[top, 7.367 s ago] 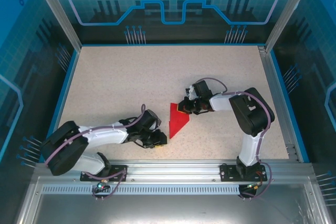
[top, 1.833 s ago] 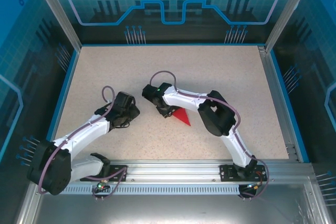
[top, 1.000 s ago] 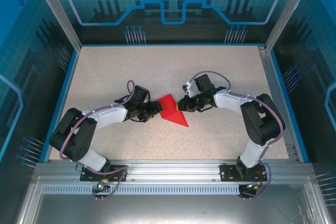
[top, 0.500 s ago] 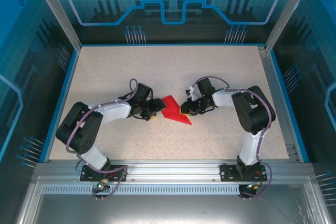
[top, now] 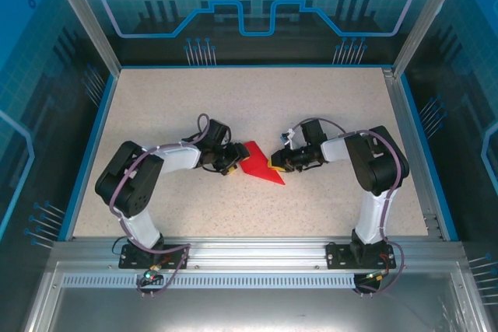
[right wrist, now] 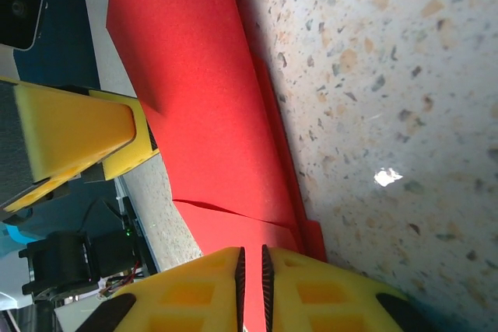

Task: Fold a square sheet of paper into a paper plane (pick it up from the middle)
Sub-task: Fold the wing for the fifth time at the center of the table.

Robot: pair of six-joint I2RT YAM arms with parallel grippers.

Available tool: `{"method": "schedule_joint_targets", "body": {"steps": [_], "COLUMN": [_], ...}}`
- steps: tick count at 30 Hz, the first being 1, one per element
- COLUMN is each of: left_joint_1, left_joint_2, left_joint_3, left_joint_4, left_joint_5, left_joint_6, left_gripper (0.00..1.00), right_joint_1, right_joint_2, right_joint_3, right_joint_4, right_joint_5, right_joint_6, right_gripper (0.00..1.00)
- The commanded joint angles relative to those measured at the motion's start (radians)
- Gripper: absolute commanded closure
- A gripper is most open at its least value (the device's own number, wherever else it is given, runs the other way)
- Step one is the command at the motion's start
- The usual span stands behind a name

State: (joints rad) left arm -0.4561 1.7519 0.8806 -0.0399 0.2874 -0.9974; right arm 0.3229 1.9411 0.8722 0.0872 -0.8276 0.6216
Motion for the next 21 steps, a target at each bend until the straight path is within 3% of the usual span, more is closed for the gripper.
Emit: {"method": "schedule_joint_targets", "body": {"steps": [1, 16, 21], "left_joint_1": [-0.011, 0.009, 0.024], "left_joint_2": [0.048, 0.032, 0.03], "left_joint_3": [0.029, 0.035, 0.049], "left_joint_4": [0.107, 0.133, 0.114], "left_joint_5": [0.059, 0.073, 0.076], "left_joint_6": [-0.025, -0.027, -0.025], "left_gripper": [0.45, 0.7, 0.87], "right_joint_1": [-0.019, -0.008, -0.002], "right_joint_2": [0.056, 0.048, 0.0], "right_joint_3": [-0.029, -0.013, 0.001], "right_joint_4": [-0.071, -0.092, -0.11], "right_joint_5": [0.081, 0.09, 0.101], "right_joint_6": [0.007, -0.006, -0.03], "right_gripper": [0.82, 0.79, 0.76]}}
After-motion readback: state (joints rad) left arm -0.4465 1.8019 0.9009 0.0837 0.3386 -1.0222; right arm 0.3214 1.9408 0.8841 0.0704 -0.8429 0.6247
